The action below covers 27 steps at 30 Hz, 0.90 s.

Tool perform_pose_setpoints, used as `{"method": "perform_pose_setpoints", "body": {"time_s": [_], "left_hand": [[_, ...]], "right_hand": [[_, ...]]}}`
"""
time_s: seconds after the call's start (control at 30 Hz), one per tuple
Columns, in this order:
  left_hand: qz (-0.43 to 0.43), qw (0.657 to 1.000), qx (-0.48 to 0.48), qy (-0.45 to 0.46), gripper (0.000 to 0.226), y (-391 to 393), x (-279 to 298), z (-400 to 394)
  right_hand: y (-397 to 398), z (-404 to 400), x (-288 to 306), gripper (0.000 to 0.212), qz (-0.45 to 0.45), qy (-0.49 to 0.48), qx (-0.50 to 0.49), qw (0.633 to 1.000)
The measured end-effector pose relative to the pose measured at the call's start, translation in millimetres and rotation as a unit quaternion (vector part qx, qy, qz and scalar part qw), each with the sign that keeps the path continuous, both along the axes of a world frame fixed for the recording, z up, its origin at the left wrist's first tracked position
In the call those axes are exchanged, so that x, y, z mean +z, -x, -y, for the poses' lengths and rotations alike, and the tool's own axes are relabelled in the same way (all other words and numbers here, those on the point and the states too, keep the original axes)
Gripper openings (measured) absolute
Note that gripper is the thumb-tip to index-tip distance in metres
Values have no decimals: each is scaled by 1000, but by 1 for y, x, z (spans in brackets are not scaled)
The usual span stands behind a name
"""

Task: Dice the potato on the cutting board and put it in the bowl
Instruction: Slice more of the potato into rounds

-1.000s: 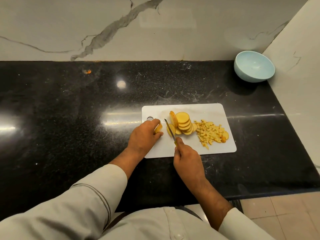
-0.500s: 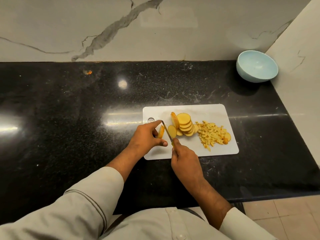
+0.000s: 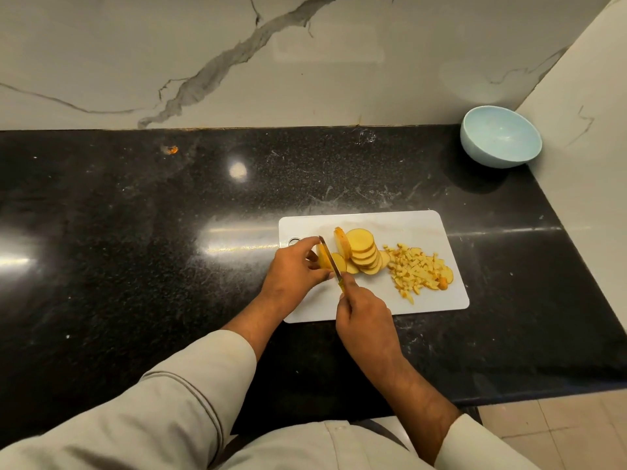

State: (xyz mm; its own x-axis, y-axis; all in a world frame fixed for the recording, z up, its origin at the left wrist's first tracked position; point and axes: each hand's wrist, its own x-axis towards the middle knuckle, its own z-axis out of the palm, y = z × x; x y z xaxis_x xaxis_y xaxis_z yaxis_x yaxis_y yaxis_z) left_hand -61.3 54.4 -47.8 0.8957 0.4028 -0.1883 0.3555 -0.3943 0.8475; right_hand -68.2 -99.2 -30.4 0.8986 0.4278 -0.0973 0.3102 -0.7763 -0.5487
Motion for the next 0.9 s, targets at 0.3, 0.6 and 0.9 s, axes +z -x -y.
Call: {"method": "perform_pose_setpoints", "body": {"time_s": [0.3, 0.6, 0.9], "left_hand": [[26, 999, -16, -44, 49, -5, -4, -3], [18, 998, -32, -41, 50, -4, -1, -8], [-23, 984, -99, -146, 56, -4, 12, -12]], "right_hand": [[2, 0, 3, 46, 12, 22, 5, 1000], [6, 2, 0, 47, 15, 15, -3, 1000], [1, 2, 1, 41, 33, 28, -5, 999]]}}
